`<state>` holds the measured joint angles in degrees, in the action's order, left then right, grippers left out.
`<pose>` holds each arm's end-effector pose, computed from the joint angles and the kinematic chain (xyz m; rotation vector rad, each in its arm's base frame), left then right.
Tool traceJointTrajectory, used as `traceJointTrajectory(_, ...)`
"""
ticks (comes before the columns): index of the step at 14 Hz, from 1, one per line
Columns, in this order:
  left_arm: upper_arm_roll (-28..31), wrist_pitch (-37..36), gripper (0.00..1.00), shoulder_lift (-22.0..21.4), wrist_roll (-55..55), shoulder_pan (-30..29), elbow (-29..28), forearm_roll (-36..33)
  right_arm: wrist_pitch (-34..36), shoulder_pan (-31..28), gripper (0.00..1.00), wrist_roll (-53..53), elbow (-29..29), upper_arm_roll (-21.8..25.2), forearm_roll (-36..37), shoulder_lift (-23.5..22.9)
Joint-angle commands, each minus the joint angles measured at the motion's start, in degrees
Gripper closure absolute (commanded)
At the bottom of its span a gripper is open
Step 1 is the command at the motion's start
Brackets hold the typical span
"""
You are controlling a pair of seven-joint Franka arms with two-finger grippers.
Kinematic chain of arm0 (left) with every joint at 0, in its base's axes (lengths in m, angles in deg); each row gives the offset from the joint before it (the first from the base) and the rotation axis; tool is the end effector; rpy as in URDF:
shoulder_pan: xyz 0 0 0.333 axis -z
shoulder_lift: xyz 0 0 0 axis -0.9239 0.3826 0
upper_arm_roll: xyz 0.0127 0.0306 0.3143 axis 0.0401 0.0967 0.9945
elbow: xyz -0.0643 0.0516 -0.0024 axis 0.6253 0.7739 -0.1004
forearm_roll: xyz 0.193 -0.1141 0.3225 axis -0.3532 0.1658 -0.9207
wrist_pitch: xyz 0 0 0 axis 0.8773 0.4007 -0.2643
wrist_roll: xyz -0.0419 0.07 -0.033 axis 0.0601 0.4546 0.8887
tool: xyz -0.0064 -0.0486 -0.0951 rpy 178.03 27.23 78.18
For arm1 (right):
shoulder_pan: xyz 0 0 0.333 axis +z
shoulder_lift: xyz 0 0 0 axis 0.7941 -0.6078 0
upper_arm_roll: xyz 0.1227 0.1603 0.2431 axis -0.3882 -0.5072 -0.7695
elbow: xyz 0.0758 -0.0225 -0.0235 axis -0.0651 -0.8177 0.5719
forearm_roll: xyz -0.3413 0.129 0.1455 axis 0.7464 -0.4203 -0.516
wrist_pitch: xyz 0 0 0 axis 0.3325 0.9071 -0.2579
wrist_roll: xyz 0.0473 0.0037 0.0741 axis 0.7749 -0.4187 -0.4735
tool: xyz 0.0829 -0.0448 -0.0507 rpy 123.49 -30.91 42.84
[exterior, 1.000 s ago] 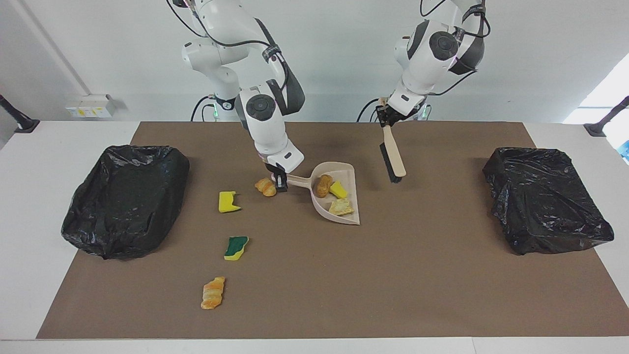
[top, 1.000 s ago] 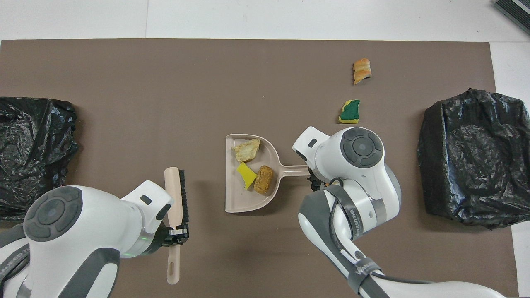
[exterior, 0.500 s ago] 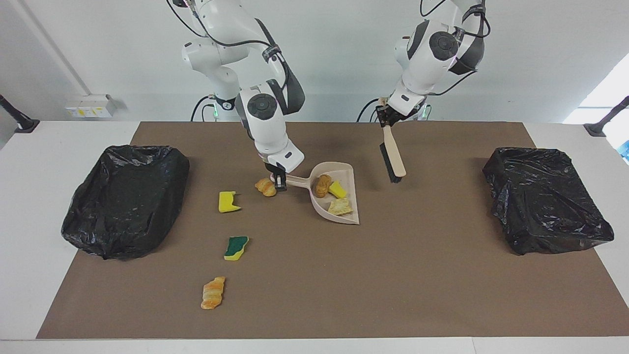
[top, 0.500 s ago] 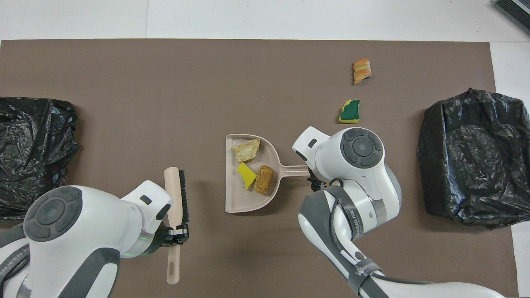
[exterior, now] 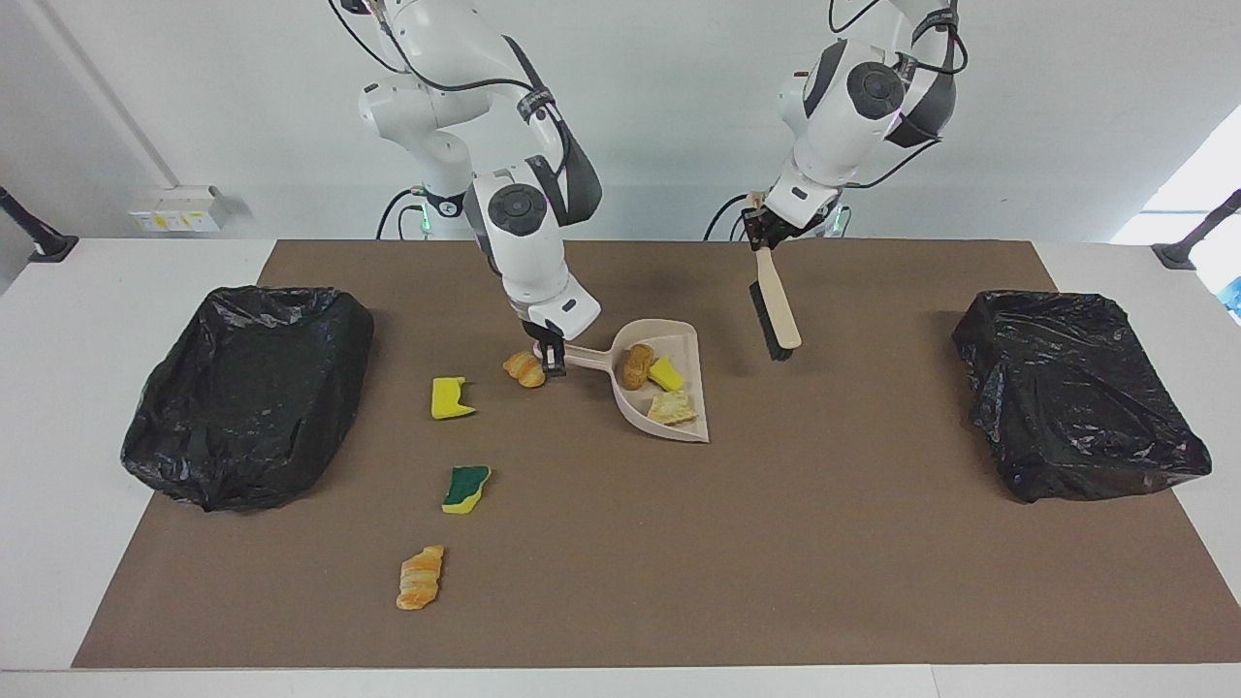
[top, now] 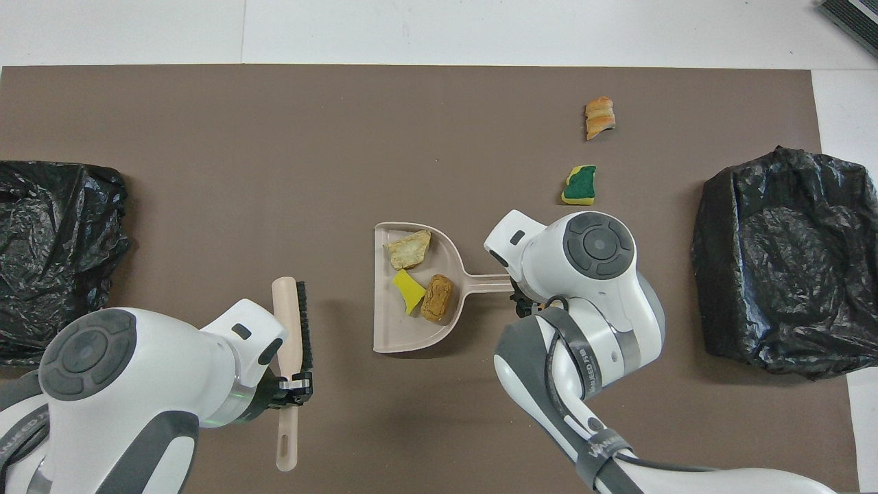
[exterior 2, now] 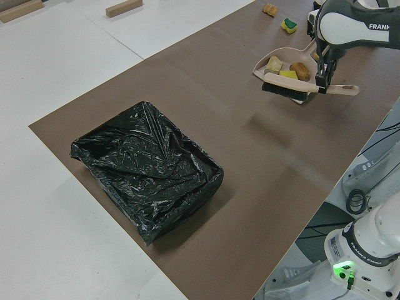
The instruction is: Sweep and dump trash in bin
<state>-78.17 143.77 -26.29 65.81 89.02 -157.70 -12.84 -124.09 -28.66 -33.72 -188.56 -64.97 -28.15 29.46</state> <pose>0.3698 -0.2062 0.4619 2.9931 0.1554 -0.3776 0.5230 0.2495 0.3534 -2.1042 -2.2574 -0.0227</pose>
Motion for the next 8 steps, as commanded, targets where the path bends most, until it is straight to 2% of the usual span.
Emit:
traceJointTrajectory(1,0.1,0.9,1.0,-1.8,0.4,0.1,-1.4,-0.8,2.9,0.0,0.62,1.0,0.8,-0.2,3.3,1.4)
traceJointTrajectory(4,0.1,0.8,1.0,-1.8,0.4,0.1,-1.4,-0.8,2.8,1.6,0.62,1.1,1.2,-0.1,5.5,1.3)
traceJointTrajectory(8,0.1,0.9,1.0,-1.8,0.4,0.1,-1.4,-0.8,1.8,0.6,0.62,1.3,0.7,-0.3,5.9,1.3)
